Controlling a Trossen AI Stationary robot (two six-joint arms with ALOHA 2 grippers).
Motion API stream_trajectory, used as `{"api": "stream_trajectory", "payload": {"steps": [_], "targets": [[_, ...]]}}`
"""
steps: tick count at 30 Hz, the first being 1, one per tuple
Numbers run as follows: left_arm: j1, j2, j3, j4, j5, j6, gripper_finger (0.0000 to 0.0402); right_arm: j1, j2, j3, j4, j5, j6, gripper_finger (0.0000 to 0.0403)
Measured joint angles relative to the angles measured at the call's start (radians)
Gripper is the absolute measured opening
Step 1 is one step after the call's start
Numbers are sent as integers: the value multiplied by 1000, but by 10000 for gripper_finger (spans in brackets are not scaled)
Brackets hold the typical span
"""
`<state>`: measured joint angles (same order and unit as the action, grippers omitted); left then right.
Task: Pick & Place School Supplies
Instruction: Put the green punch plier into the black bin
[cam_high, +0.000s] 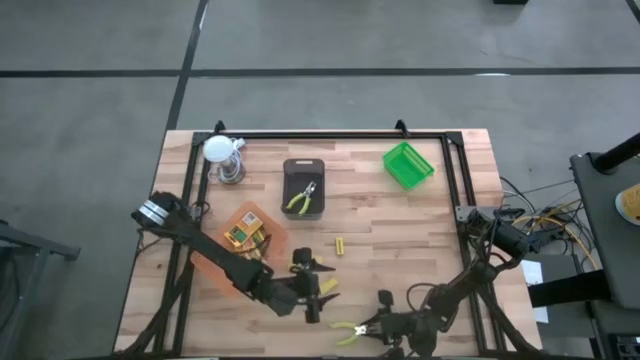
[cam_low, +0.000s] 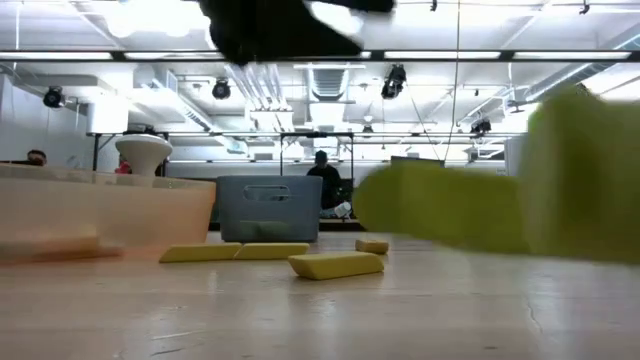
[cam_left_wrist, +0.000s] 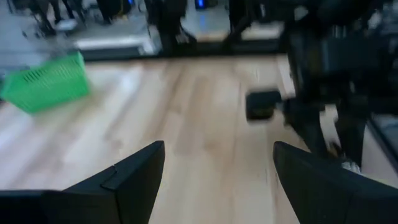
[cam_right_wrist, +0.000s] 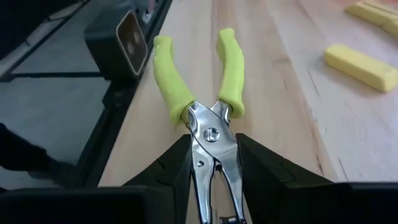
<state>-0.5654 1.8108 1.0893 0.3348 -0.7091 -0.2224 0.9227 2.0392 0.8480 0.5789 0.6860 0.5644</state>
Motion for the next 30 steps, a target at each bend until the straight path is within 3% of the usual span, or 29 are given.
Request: {"api": "stream_trajectory", "payload": {"steps": [4,14,19,26,30], "targets": [[3,-85,0,2,-30,53,305,0,0,22,0,77,0,109],[3,-272,0,-2,-54,116,305,-17,-2,114,0,460,-15,110],[4,-364,0,-43,-53,152,305,-73,-3,205,1,469,-123,108],[4,-528,0,-348,-53,171,305,-169,-15,310,1,470,-307,109],[4,-626,0,-513,-52,139,305,-214,-57,290,2,469,-236,109]]}}
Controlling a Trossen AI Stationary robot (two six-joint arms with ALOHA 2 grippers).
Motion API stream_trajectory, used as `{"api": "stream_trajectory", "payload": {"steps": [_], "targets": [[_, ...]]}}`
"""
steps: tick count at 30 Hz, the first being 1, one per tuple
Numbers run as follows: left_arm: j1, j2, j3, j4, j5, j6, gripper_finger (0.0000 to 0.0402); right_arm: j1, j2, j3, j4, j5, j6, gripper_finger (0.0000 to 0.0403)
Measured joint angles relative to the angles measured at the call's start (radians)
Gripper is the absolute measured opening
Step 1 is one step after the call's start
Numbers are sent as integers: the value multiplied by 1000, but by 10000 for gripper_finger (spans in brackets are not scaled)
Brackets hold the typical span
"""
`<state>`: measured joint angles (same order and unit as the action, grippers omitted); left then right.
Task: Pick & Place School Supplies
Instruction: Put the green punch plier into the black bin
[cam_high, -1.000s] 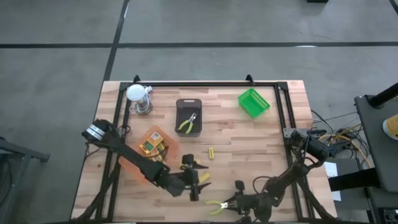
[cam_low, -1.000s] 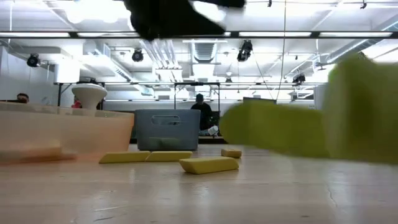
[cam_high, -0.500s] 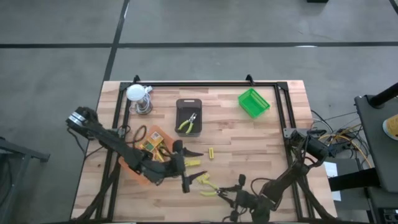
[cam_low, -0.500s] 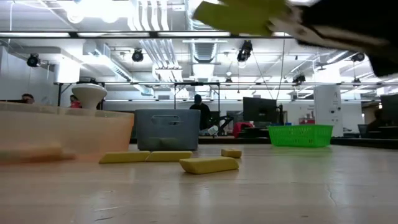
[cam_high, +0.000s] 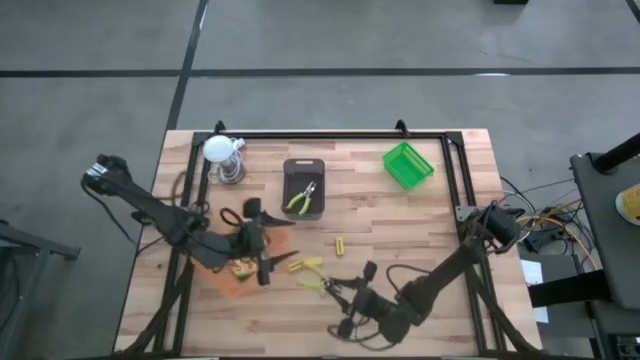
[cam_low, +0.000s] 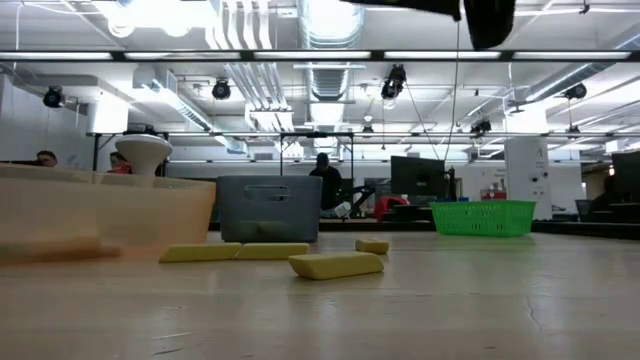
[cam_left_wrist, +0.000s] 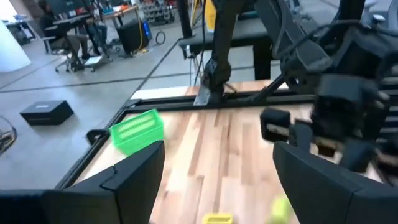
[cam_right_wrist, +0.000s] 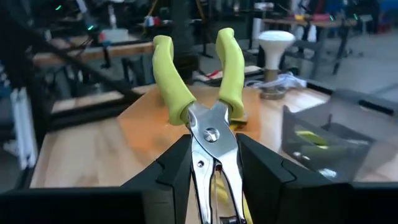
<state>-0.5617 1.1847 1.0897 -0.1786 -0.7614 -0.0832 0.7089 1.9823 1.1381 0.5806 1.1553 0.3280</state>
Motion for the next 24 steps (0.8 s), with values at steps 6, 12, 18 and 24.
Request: {"api": "stream_trajectory", "payload": {"steps": [6,12,18,24], "targets": [[0,-130,-1,-173,-1,-25,305,-76,-119,-89,-2,-1,78,108],[0,-235,-93,-195,-49,-25,305,-173,-228,-139,-9,-73,64,108],[1,-325,-251,-147,-121,-98,305,-288,-281,-121,-31,-195,60,108],[1,-402,-329,-123,-152,-43,305,-391,-285,-33,-302,-210,93,108]]}}
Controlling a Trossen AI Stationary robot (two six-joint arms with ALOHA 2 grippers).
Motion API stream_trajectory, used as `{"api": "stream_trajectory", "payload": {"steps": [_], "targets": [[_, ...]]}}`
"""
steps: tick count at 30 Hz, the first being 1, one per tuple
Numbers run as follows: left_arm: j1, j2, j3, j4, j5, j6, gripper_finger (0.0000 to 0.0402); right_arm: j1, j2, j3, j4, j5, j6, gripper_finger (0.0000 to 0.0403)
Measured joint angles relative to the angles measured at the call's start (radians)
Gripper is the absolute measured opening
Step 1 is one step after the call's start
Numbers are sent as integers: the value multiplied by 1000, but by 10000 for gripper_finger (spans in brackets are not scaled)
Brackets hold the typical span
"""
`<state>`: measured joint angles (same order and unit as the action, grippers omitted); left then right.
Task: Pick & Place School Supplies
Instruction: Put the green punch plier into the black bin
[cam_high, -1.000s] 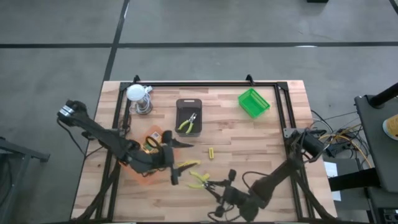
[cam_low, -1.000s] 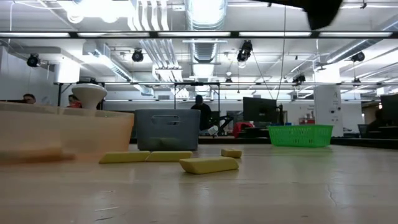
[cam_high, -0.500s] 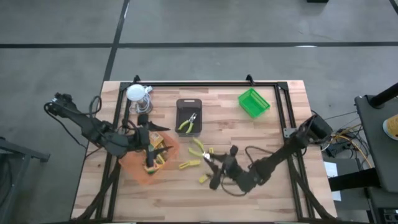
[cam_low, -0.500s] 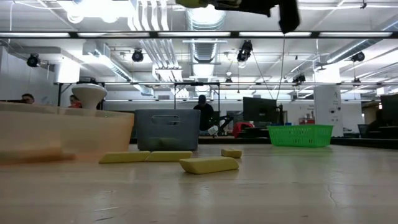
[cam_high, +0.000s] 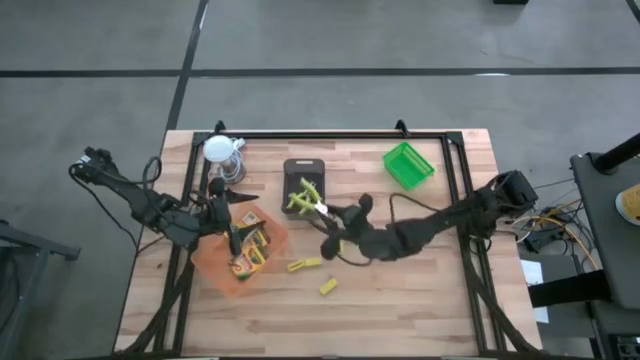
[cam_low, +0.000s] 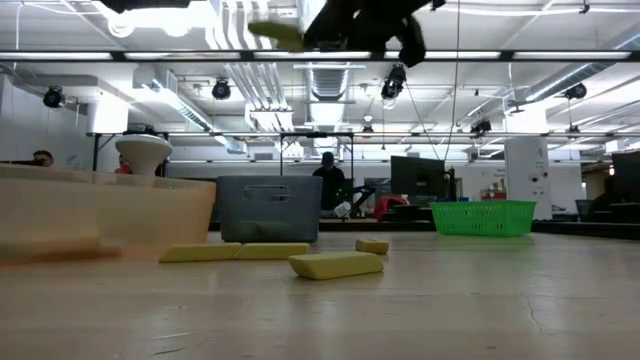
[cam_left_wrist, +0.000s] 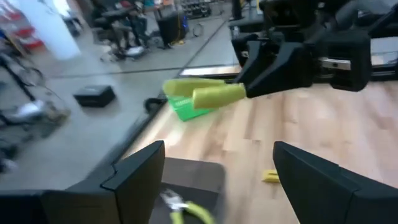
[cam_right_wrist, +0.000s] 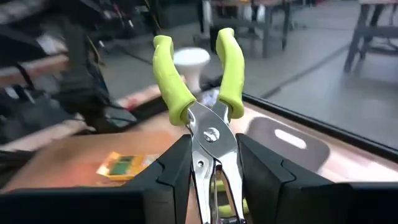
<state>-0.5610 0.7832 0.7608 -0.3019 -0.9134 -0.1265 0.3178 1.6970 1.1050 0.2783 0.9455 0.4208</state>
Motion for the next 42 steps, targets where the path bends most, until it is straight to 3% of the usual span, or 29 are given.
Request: {"api": "stream_trajectory", "payload": {"steps": [4,8,19,26,31,37,42], "targets": [[0,-49,-11,4,-136,143,305,-77,22,72,-181,-85,94,108],[0,-95,-10,2,-238,238,305,-142,56,120,-256,-129,163,110],[0,-196,-11,-2,-222,421,305,-257,198,279,-408,-234,301,109],[0,-227,-11,-5,-222,423,305,-292,307,420,-660,-317,385,111],[0,-232,-11,-6,-222,444,305,-319,366,513,-694,-438,384,111],[0,-234,-11,-5,-223,444,305,-358,384,560,-801,-465,439,111],[0,-232,-11,-8,-221,445,305,-396,376,561,-822,-637,444,111]]}}
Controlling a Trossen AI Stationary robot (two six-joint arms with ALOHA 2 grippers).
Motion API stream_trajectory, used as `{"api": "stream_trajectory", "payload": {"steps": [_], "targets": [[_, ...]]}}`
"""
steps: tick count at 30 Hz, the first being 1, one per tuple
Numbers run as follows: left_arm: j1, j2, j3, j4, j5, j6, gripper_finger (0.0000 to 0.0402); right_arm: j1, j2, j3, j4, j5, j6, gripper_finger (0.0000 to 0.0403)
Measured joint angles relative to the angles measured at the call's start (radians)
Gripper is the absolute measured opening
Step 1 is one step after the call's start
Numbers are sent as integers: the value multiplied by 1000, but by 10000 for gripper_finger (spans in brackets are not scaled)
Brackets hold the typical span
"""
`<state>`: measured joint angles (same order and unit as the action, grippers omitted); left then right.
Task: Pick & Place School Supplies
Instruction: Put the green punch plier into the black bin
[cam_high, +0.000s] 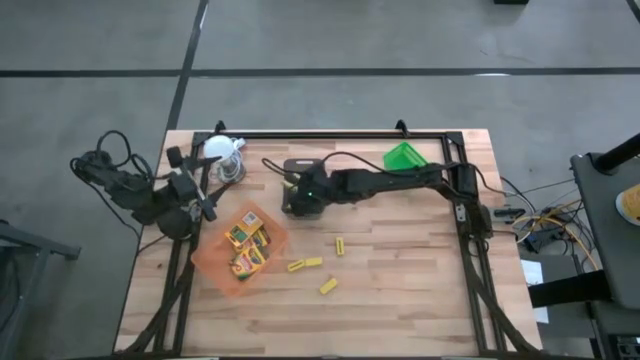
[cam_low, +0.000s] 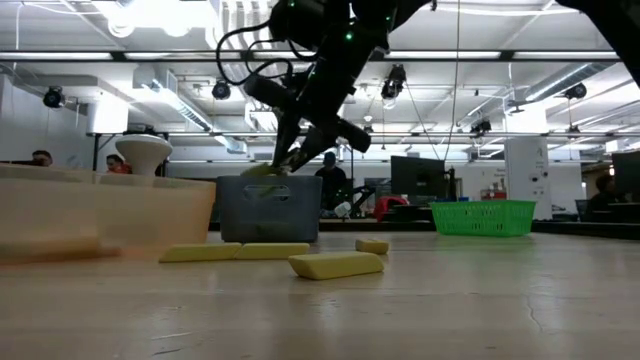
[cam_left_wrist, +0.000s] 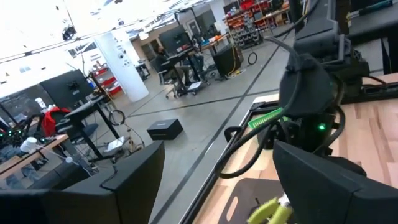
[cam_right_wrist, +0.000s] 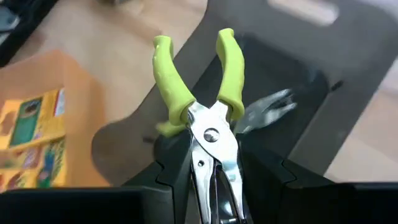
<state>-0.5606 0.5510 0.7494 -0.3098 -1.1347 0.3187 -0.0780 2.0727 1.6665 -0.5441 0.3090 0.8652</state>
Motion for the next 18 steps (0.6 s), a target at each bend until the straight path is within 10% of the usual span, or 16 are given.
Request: {"api": "stream_trajectory", "payload": {"steps": [18], "targets": [[0,0,0,2,0,0,305,-44,16,-2,-106,-61,24,111]]}}
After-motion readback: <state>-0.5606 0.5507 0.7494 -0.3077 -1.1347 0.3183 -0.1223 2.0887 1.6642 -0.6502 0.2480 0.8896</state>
